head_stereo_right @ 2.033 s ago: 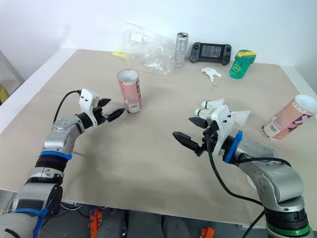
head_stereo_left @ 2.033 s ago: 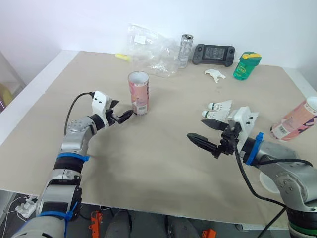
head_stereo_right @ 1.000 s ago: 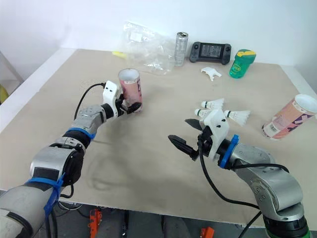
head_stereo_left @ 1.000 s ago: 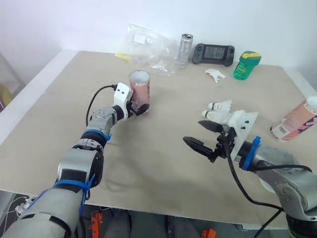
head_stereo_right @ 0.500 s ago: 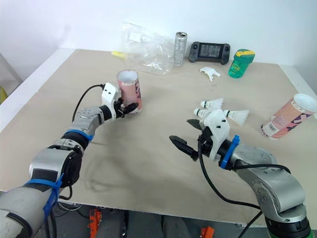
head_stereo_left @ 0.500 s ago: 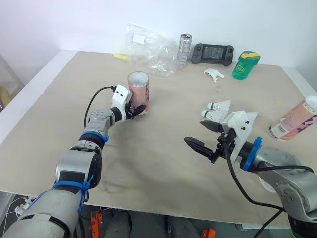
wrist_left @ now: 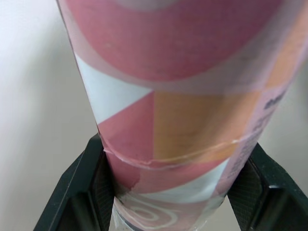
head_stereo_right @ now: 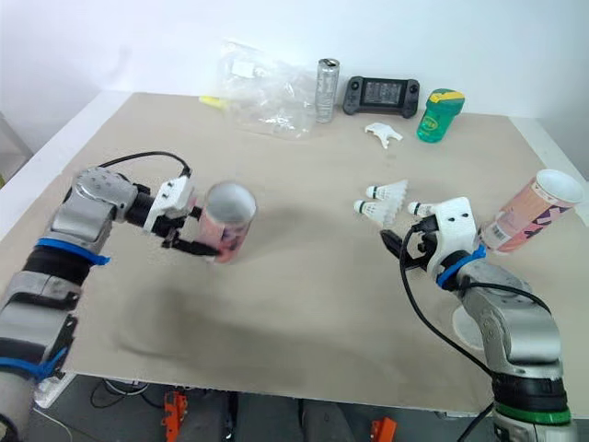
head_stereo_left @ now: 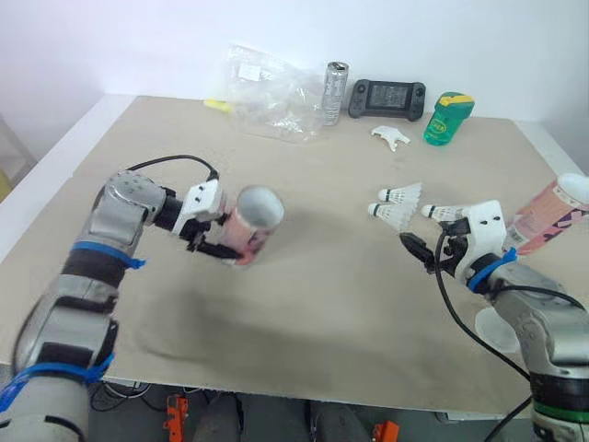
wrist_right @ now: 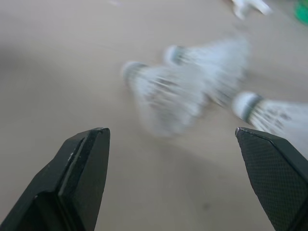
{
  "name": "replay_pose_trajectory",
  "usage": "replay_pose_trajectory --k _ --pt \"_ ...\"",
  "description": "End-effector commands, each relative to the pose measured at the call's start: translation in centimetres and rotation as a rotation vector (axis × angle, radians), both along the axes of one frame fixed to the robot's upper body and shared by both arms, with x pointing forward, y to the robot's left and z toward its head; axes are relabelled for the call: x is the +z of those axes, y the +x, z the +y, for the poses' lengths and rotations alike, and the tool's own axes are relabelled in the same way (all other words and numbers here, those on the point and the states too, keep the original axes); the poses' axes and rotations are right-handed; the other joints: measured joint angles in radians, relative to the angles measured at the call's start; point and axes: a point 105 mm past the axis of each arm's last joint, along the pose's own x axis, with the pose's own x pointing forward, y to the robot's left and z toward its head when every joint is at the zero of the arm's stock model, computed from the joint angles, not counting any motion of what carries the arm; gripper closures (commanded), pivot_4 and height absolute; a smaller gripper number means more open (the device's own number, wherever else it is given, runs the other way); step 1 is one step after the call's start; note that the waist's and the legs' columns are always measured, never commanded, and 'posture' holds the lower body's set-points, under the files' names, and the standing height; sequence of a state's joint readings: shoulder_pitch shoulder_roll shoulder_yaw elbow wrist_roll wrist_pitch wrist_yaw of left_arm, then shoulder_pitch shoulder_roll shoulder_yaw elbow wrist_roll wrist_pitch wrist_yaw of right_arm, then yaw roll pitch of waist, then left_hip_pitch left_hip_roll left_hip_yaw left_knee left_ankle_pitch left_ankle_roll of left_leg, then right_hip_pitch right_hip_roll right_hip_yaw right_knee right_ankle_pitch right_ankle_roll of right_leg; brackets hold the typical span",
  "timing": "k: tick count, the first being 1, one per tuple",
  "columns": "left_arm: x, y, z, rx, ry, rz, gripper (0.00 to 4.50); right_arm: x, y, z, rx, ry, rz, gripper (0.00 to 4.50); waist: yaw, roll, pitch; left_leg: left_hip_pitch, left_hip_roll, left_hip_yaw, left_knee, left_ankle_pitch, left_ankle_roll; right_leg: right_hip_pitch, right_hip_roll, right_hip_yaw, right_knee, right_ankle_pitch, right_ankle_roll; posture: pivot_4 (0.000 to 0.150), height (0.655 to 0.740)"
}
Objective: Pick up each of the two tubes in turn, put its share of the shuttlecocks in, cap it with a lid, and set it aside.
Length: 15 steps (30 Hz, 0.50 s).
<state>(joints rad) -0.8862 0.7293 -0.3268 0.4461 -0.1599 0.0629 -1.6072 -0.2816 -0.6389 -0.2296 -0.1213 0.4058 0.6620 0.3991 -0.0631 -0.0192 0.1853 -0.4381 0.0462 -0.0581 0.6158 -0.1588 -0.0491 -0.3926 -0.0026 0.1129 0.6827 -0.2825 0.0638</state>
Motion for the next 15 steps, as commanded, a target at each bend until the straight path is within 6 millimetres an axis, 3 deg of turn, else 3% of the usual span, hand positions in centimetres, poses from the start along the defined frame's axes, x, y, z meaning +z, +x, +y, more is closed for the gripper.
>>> replay_pose_trajectory --k 1,5,12,15 --pt "-0.3 -1.0 -0.4 -0.062 0.051 0.001 1.58 0.5 1.4 0.9 0.05 -0.019 -0.035 0.0 0.002 0.0 0.0 0.0 0.0 0.0 0.0 0.0 0.0 0.0 0.0 0.0 0.0 0.0 0.001 0.15 0.74" --pt "-1.2 -1.4 -0.2 -0.06 0.05 0.042 1.58 -0.2 2.6 2.4 0.122 -0.045 -0.025 0.0 0.003 0.0 0.0 0.0 0.0 0.0 0.001 0.001 0.001 0.001 0.0 -0.001 0.0 -0.002 0.004 0.15 0.74" --pt "-1.6 -1.5 -0.3 -0.06 0.054 0.052 1.58 0.3 4.8 3.8 0.149 -0.023 -0.053 0.0 0.003 0.001 0.0 0.0 0.0 0.0 0.001 0.0 0.001 0.001 0.0 0.0 0.0 -0.002 0.004 0.15 0.74" --pt "-1.7 -1.6 -0.4 -0.07 0.06 0.051 1.65 0.6 5.6 4.2 0.154 -0.004 -0.078 1.1 0.003 0.001 0.0 0.0 0.0 0.0 0.001 0.0 0.001 0.001 0.0 -0.001 0.0 -0.002 0.004 0.15 0.74"
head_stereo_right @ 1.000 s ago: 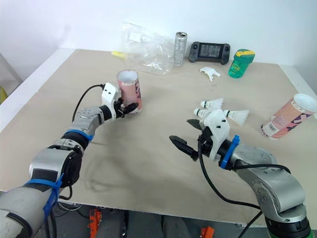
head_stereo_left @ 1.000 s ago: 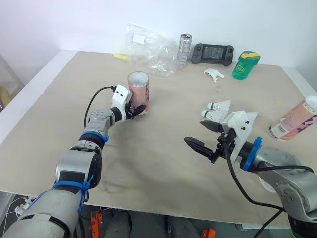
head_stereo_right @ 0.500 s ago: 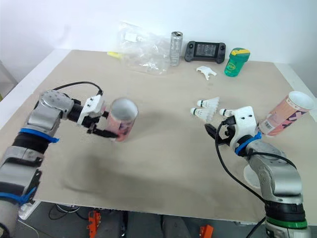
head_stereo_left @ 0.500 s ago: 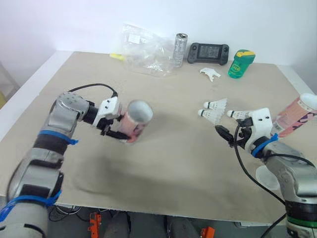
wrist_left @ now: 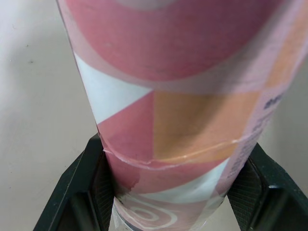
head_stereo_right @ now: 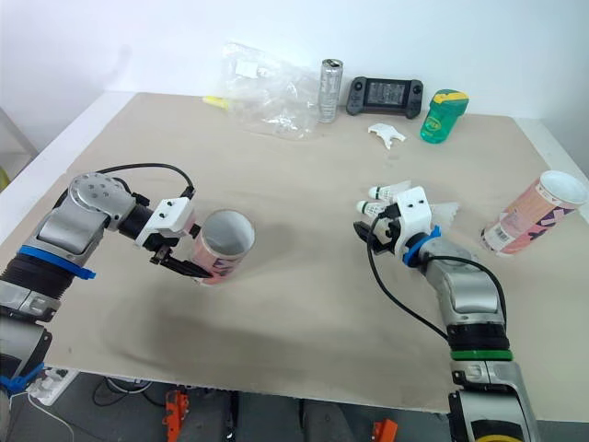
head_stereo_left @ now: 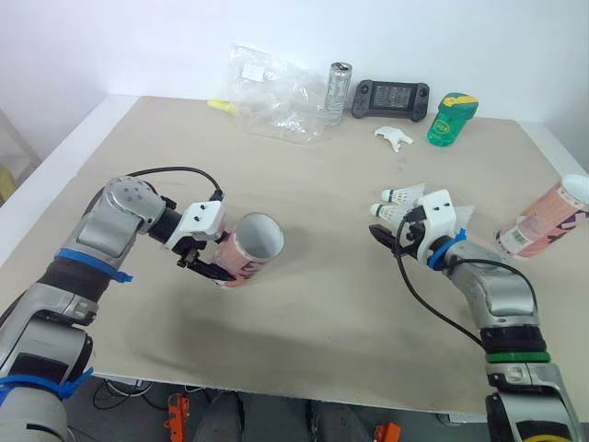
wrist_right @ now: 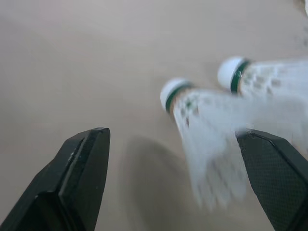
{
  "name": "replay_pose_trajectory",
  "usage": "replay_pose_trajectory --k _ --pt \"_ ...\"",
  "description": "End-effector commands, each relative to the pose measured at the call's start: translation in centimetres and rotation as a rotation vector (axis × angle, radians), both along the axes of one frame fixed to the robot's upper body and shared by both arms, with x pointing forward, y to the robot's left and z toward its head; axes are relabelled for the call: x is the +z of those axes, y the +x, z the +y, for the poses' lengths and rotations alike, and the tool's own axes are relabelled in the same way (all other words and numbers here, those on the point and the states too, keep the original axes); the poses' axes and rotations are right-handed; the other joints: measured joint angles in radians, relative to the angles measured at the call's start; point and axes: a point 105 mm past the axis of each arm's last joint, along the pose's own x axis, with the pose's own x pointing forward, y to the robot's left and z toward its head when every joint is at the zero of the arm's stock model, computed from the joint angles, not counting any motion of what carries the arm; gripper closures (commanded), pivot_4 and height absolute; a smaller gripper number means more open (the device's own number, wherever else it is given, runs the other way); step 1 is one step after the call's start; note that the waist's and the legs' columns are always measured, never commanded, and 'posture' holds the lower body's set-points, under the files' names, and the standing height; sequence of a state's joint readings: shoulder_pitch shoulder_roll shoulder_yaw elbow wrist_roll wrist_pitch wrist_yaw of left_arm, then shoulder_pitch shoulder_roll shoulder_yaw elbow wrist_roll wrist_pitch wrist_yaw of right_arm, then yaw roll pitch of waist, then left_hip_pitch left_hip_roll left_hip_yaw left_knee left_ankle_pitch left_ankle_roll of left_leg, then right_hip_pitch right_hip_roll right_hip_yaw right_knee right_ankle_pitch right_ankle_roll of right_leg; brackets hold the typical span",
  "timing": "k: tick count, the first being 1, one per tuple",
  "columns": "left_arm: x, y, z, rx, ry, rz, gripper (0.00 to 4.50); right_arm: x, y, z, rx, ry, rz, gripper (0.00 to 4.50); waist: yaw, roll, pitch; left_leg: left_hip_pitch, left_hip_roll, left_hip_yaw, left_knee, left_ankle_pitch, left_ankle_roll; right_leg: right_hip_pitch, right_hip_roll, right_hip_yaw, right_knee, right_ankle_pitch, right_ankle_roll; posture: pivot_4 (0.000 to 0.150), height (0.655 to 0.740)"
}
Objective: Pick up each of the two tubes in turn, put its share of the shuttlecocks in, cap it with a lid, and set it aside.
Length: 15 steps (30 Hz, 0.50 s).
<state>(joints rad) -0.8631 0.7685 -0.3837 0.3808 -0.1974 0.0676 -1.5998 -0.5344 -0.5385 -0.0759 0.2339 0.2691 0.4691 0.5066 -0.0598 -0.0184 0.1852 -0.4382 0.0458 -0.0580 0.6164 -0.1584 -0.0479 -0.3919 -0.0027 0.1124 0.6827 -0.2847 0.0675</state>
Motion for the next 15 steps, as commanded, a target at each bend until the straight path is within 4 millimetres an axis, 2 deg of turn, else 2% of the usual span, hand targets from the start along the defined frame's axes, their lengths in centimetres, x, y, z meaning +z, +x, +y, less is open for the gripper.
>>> replay_pose_trajectory --k 1,7,10,13,15 --pt "-1.2 -0.6 -0.2 -0.028 0.025 0.04 1.65 1.5 0.8 0.3 0.016 0.013 -0.07 1.49 0.0 0.0 0.0 0.0 0.0 0.0 0.0 0.0 0.0 0.0 0.0 0.0 0.0 0.0 0.0 0.15 0.74" --pt "-1.6 -0.9 -0.1 -0.033 0.031 0.047 1.65 1.8 -0.3 0.6 0.057 0.037 -0.086 4.46 0.006 0.0 0.0 0.0 0.0 0.0 0.0 0.0 0.0 0.0 0.0 0.0 0.0 0.001 -0.004 0.15 0.74" --pt "-1.7 -0.9 -0.2 -0.037 0.033 0.049 1.65 2.4 -2.3 2.5 0.192 0.049 -0.092 4.46 0.008 0.001 0.0 0.0 0.0 0.0 -0.001 -0.001 0.001 0.0 0.0 0.0 0.0 0.001 -0.004 0.15 0.74" --pt "-2.1 -1.0 -0.2 -0.044 0.046 0.05 1.65 4.2 -5.1 5.2 0.37 0.017 -0.131 4.46 0.01 0.002 0.0 0.0 0.0 0.0 -0.001 -0.001 0.002 0.0 0.0 0.0 0.0 0.0 -0.005 0.15 0.74" --pt "-2.2 -1.0 -0.3 -0.049 0.049 0.057 1.65 6.1 -7.1 6.9 0.494 -0.023 -0.183 4.46 0.011 0.005 0.0 0.0 0.0 0.0 0.0 -0.001 0.002 0.0 0.0 0.0 0.0 0.0 -0.004 0.15 0.74"
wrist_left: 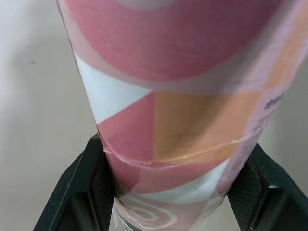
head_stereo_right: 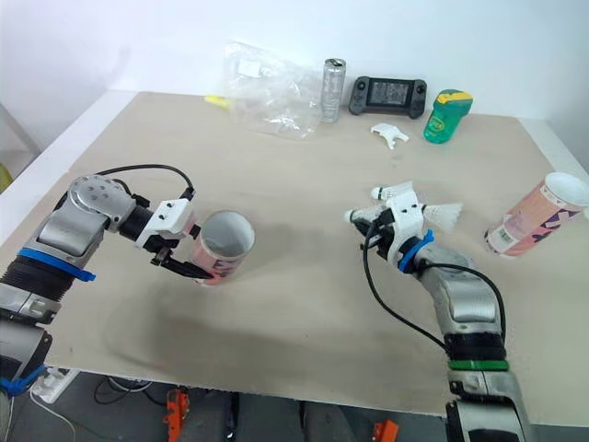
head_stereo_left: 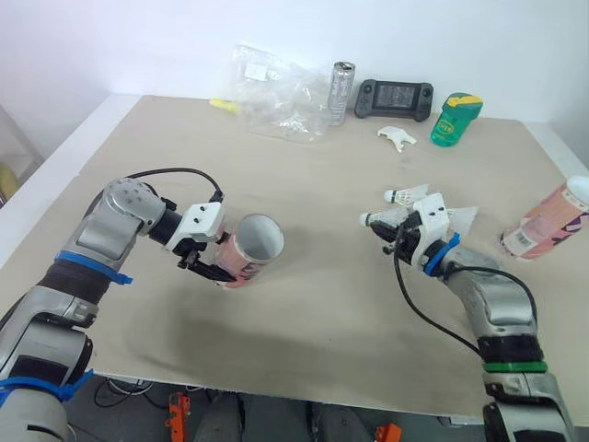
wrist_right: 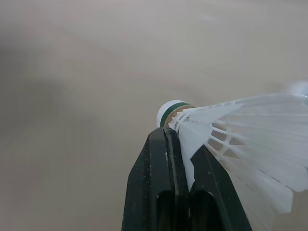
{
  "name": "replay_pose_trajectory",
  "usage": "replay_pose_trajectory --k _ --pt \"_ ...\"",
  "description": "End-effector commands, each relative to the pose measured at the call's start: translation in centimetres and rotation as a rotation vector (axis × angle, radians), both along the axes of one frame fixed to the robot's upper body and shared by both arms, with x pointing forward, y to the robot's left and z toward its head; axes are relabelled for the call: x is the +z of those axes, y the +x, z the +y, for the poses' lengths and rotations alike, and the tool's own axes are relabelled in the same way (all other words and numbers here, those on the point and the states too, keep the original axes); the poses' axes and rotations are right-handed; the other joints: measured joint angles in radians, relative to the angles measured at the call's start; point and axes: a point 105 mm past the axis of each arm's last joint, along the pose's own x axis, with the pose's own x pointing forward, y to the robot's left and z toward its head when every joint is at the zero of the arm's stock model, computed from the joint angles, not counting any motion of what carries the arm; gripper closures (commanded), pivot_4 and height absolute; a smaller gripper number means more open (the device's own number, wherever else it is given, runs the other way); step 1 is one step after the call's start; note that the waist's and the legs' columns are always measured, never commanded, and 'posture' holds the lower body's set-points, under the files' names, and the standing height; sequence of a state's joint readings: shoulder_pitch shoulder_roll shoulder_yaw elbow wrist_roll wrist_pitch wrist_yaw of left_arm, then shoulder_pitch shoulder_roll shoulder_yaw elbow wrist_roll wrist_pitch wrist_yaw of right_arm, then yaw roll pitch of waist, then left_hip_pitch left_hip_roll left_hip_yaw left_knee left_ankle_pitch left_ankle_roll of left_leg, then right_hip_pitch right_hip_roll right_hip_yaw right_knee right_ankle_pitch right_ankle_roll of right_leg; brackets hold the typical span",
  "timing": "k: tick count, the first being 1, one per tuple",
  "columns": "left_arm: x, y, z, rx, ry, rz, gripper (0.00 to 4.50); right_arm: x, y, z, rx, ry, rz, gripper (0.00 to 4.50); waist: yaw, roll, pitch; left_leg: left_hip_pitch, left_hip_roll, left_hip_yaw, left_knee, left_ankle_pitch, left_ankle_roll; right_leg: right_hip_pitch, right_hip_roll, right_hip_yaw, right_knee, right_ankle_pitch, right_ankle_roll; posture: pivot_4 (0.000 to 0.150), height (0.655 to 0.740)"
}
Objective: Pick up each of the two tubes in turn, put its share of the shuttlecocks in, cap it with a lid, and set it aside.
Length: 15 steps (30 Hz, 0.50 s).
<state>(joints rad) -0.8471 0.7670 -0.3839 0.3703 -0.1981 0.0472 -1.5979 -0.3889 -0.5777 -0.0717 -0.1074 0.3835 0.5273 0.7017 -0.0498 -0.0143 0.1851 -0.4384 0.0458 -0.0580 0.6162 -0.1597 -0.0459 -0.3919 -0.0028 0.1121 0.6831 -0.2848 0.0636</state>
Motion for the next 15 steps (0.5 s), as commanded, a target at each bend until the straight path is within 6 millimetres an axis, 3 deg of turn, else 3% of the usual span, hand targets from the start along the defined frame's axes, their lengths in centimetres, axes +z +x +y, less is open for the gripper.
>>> replay_pose_trajectory --k 1,4,7,13,15 --pt "-1.9 -0.9 -0.2 -0.034 0.051 0.07 1.65 5.2 -3.3 3.4 0.226 -0.048 -0.173 4.46 0.001 0.001 0.0 0.0 0.0 0.0 0.0 0.0 0.0 0.0 0.0 0.0 0.0 -0.001 0.003 0.15 0.74" --pt "-2.1 -0.9 -0.2 -0.039 0.06 0.076 1.65 9.0 -6.8 7.1 0.458 -0.113 -0.301 4.46 -0.001 0.002 0.0 0.001 0.001 0.0 0.001 0.0 0.0 0.001 0.0 0.0 0.0 -0.002 0.004 0.15 0.74" --pt "-2.1 -0.9 -0.2 -0.041 0.066 0.08 1.65 10.4 -9.0 9.3 0.606 -0.153 -0.351 4.46 0.0 0.002 -0.001 0.001 0.001 0.0 0.001 0.0 0.0 0.001 0.0 -0.001 0.0 -0.002 0.003 0.15 0.74" --pt "-2.4 -0.6 -0.1 -0.052 0.105 0.073 1.65 7.8 -7.7 11.8 0.693 -0.434 -0.31 4.46 0.002 0.0 -0.002 0.001 0.0 0.001 0.001 0.0 -0.001 0.0 -0.001 -0.001 0.0 -0.003 0.003 0.15 0.74" --pt "-2.2 -0.7 -0.4 -0.056 0.097 0.079 1.65 7.8 -7.4 12.7 0.731 -0.47 -0.328 4.46 0.002 0.0 -0.002 0.001 0.001 0.001 0.001 0.0 -0.001 0.0 -0.001 -0.001 0.0 -0.003 0.003 0.15 0.74"
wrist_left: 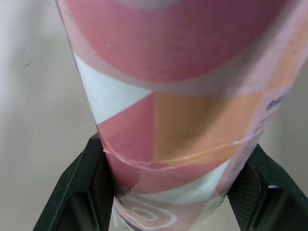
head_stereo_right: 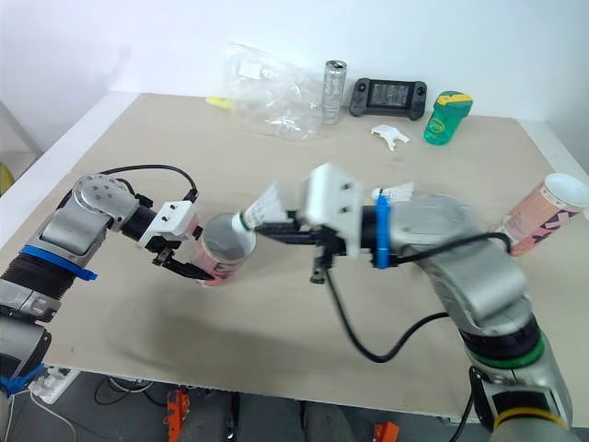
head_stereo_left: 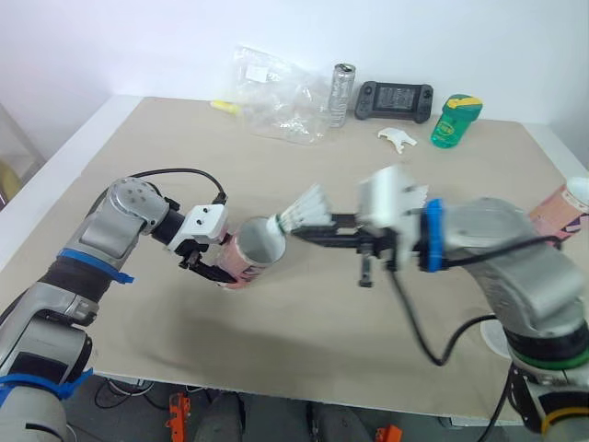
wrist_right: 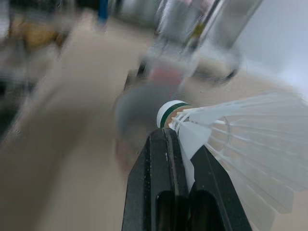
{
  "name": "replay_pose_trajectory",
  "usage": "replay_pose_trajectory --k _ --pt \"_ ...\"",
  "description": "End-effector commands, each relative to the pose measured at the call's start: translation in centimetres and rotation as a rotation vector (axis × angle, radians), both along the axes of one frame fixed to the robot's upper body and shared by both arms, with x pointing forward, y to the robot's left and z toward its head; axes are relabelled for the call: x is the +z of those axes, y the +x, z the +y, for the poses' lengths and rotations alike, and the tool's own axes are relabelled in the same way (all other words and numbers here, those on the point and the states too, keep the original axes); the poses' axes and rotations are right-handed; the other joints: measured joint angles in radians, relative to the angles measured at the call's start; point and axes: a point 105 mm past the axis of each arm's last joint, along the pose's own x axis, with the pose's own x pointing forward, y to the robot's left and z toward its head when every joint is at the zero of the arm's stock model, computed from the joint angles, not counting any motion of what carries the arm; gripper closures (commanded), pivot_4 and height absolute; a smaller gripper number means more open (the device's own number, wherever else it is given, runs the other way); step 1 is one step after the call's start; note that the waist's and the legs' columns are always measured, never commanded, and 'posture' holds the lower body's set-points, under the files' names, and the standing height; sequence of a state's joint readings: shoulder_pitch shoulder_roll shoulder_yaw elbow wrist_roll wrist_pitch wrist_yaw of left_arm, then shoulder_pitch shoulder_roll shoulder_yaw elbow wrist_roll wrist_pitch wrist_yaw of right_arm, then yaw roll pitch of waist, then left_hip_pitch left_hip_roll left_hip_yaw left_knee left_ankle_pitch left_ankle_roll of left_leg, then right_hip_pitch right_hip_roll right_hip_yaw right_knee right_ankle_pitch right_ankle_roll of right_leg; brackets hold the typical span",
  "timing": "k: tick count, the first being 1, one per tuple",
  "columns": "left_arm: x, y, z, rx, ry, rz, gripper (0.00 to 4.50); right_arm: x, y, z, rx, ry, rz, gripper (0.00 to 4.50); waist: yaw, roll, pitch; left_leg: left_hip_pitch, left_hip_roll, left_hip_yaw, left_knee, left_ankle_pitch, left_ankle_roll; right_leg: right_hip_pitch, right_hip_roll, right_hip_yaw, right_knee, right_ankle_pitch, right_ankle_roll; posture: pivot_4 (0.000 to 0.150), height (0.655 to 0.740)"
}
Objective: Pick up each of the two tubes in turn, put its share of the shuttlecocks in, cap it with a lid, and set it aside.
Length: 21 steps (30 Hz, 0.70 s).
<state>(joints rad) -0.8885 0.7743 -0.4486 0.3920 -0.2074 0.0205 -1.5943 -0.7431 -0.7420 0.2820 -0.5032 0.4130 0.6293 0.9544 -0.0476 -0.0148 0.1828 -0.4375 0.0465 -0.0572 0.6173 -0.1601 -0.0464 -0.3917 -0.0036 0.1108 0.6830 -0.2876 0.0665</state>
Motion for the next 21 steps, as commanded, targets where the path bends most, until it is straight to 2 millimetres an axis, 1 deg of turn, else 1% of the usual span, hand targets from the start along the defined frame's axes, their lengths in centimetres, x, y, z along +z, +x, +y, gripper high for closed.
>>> replay_pose_trajectory --k 1,2,4,5,8,9,10,11,12,13,16,17,19,21 --pt "-2.1 -0.8 0.0 -0.023 0.059 0.088 1.65 0.7 0.3 1.3 0.055 -0.048 -0.073 4.46 0.0 0.0 0.0 0.0 0.0 0.0 0.0 0.0 0.0 0.0 0.0 0.0 0.0 0.0 0.0 0.15 0.74" --pt "-2.0 -0.9 -0.1 -0.025 0.057 0.088 1.65 0.8 0.5 1.9 0.068 -0.054 -0.073 4.46 0.0 0.0 0.0 0.0 0.0 0.0 0.0 0.0 0.0 0.0 0.001 0.0 0.0 0.0 0.0 0.15 0.74" --pt "-1.9 -0.9 -0.2 -0.028 0.055 0.087 1.65 1.2 0.7 2.6 0.092 -0.053 -0.05 3.77 0.001 0.0 0.0 0.0 0.001 0.0 0.0 0.0 0.0 0.0 0.001 0.0 0.001 0.0 0.0 0.15 0.74" --pt "-1.8 -0.9 -0.2 -0.029 0.054 0.087 1.65 1.3 0.3 2.7 0.127 -0.055 -0.033 3.57 0.002 0.0 0.0 0.0 0.0 -0.001 0.0 0.0 0.0 0.0 0.001 0.0 0.001 0.0 0.0 0.15 0.74" --pt "-1.7 -0.9 -0.3 -0.028 0.051 0.088 1.65 2.2 -0.9 2.6 0.191 -0.018 0.016 2.24 0.004 0.0 0.0 -0.002 0.0 -0.001 0.0 0.0 0.0 0.0 0.0 -0.001 0.0 0.0 -0.001 0.15 0.74" --pt "-1.6 -0.9 -0.3 -0.027 0.051 0.088 1.65 2.4 -1.2 2.5 0.2 -0.007 0.027 1.66 0.003 0.0 0.0 -0.002 -0.001 -0.001 0.0 -0.001 0.0 0.0 -0.001 -0.001 0.0 0.0 -0.003 0.15 0.74" --pt "-1.6 -0.9 -0.3 -0.027 0.05 0.087 1.65 2.8 -1.5 2.1 0.198 0.022 0.064 1.32 0.004 0.0 0.0 -0.002 -0.001 -0.001 0.0 -0.001 0.001 0.0 -0.001 -0.001 0.0 0.001 -0.004 0.15 0.74" --pt "-1.5 -0.9 -0.3 -0.027 0.05 0.087 1.65 3.2 -1.9 1.6 0.203 0.034 0.082 0.82 0.004 0.0 0.0 -0.002 -0.001 -0.001 0.0 -0.001 0.001 0.0 -0.001 -0.002 0.001 0.0 -0.006 0.15 0.74" --pt "-1.4 -0.9 -0.3 -0.027 0.049 0.088 1.65 3.4 -2.2 1.0 0.2 0.042 0.091 0.82 0.004 0.0 0.0 -0.002 0.0 -0.001 0.0 -0.001 0.001 0.0 -0.001 -0.003 0.001 0.0 -0.006 0.15 0.74" --pt "-1.3 -0.9 -0.4 -0.028 0.05 0.088 1.65 3.7 -2.1 0.3 0.17 0.055 0.091 0.82 0.005 0.0 0.0 -0.002 0.0 -0.001 0.0 -0.001 0.001 0.0 -0.001 -0.004 0.001 0.0 -0.007 0.15 0.74" --pt "-1.1 -0.8 -0.5 -0.032 0.051 0.085 1.65 3.8 -0.5 -2.4 0.012 0.076 0.064 0.82 0.004 0.0 0.0 -0.002 0.0 -0.002 0.0 -0.002 0.002 0.001 -0.001 -0.005 0.001 -0.001 -0.007 0.15 0.74" --pt "-0.9 -0.7 -0.6 -0.034 0.052 0.082 1.65 3.9 0.5 -4.2 -0.086 0.104 0.051 0.82 0.005 -0.001 0.0 -0.002 0.0 -0.001 0.0 -0.002 0.002 0.001 -0.001 -0.005 0.001 -0.001 -0.007 0.15 0.74" --pt "-0.5 -0.6 -0.8 -0.036 0.052 0.079 1.65 4.0 1.9 -7.2 -0.245 0.157 0.039 0.82 0.005 -0.001 0.0 -0.002 0.0 -0.001 0.0 -0.002 0.002 0.001 -0.001 -0.005 0.001 -0.001 -0.006 0.15 0.74" --pt "-0.1 -0.5 -1.0 -0.044 0.055 0.072 1.65 3.4 4.2 -12.1 -0.509 0.189 -0.002 0.82 0.007 -0.001 0.0 -0.002 0.0 -0.001 0.0 -0.002 0.002 0.002 -0.002 -0.005 0.001 -0.002 -0.006 0.15 0.74"
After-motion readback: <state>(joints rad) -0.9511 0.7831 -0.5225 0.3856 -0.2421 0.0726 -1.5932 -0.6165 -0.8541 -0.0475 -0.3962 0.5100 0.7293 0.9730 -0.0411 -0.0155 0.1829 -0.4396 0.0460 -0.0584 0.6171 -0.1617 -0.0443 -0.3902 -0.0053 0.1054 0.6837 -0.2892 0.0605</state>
